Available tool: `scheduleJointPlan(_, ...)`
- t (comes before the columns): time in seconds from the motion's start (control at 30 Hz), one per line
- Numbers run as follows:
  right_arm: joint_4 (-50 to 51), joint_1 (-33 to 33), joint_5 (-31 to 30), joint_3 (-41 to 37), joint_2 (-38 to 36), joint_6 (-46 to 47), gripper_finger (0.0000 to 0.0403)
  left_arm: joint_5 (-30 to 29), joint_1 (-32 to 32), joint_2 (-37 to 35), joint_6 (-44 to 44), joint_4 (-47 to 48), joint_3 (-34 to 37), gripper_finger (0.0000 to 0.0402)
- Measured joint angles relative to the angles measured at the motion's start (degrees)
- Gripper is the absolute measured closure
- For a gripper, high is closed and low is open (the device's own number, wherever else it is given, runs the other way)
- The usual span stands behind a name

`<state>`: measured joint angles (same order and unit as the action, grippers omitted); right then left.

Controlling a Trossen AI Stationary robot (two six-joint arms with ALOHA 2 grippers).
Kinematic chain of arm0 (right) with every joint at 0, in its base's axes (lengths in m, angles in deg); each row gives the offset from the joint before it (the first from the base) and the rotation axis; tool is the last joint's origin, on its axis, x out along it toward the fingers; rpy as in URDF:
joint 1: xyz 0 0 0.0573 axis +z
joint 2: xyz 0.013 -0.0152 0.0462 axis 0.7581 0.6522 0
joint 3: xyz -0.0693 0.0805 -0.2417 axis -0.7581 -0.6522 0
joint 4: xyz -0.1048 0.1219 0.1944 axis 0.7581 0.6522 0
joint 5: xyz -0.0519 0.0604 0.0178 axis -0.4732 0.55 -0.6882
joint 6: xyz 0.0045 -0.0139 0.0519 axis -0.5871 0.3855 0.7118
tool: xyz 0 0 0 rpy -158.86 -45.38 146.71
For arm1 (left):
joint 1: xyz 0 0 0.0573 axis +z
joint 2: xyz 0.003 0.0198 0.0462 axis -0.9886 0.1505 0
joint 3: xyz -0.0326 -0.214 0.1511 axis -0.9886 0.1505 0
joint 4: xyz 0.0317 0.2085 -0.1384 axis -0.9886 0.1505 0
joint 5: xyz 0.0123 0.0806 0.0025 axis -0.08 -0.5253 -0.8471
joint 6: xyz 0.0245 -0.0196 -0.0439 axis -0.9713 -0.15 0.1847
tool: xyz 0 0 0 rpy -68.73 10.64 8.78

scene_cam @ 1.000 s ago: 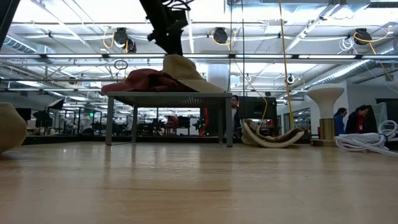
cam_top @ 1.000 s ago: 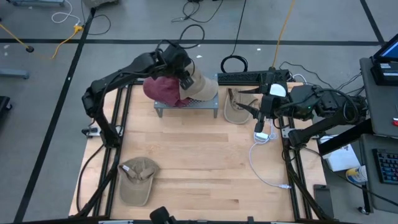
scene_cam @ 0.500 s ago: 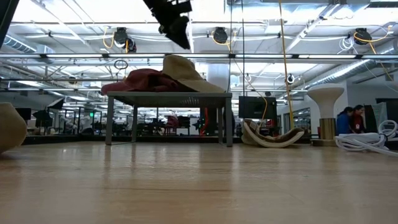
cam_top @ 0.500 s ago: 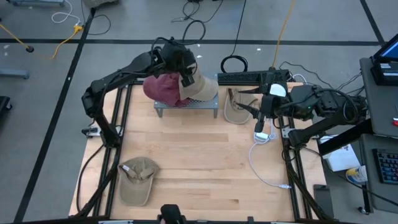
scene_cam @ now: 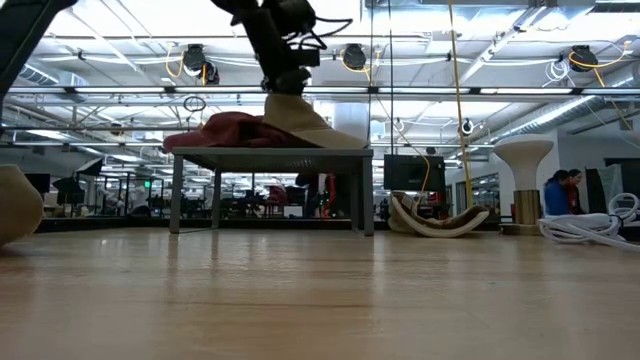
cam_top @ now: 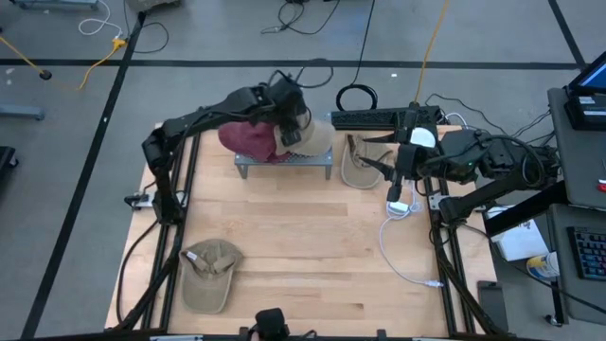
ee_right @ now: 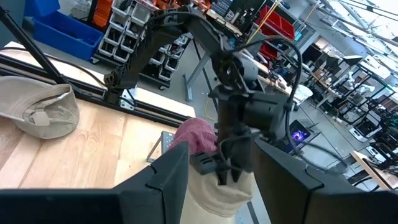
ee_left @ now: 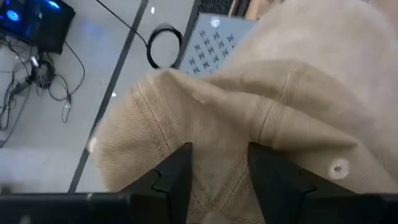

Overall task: Pick & Place hat
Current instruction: Put the light brown cap on the shelf, then stack the light brown cap on the light brown cap on the shelf

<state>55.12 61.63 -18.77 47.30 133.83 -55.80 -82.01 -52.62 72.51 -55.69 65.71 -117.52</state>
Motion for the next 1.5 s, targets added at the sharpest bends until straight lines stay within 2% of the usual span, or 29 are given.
scheduleJointPlan(0.33,0.0,0.0,0.0,0.0,0.0,0.7,0.0236,-1.3,-0.1,0.7,1.1,1.8,0.0,0.024)
scheduleJointPlan(0.57,0.0,0.0,0.0,0.0,0.0,1.4,0.0236,-1.7,-0.4,-2.5,2.8,-0.2,0.0,0.0246)
scheduleJointPlan(0.73,0.0,0.0,0.0,0.0,0.0,1.4,0.0236,-1.7,-0.5,-5.3,7.6,-1.4,0.0,0.0211)
scheduleJointPlan(0.83,0.1,0.0,0.0,0.0,0.0,3.1,0.0236,0.9,-0.5,-7.3,11.6,-1.2,0.0,0.0179)
scheduleJointPlan(1.03,0.9,-0.7,-0.2,0.0,0.0,13.0,0.0236,11.6,-1.5,-12.3,19.9,-1.0,0.0,0.0132)
scheduleJointPlan(1.27,1.8,-1.7,-0.3,0.0,0.0,28.7,0.0236,22.7,-3.0,-17.9,30.6,-0.9,0.0,0.0111)
scheduleJointPlan(1.33,1.8,-2.2,-2.2,0.0,0.3,35.9,0.0236,24.9,-3.5,-19.3,32.6,-0.9,0.0,0.0111)
scheduleJointPlan(1.43,4.1,-2.3,-9.5,0.0,0.9,54.4,0.0236,26.5,-4.5,-21.5,34.4,-0.7,0.0,0.0118)
scheduleJointPlan(1.5,6.5,-2.7,-10.5,0.0,1.4,64.4,0.0236,26.6,-5.3,-22.7,34.7,-0.8,0.0,0.0124)
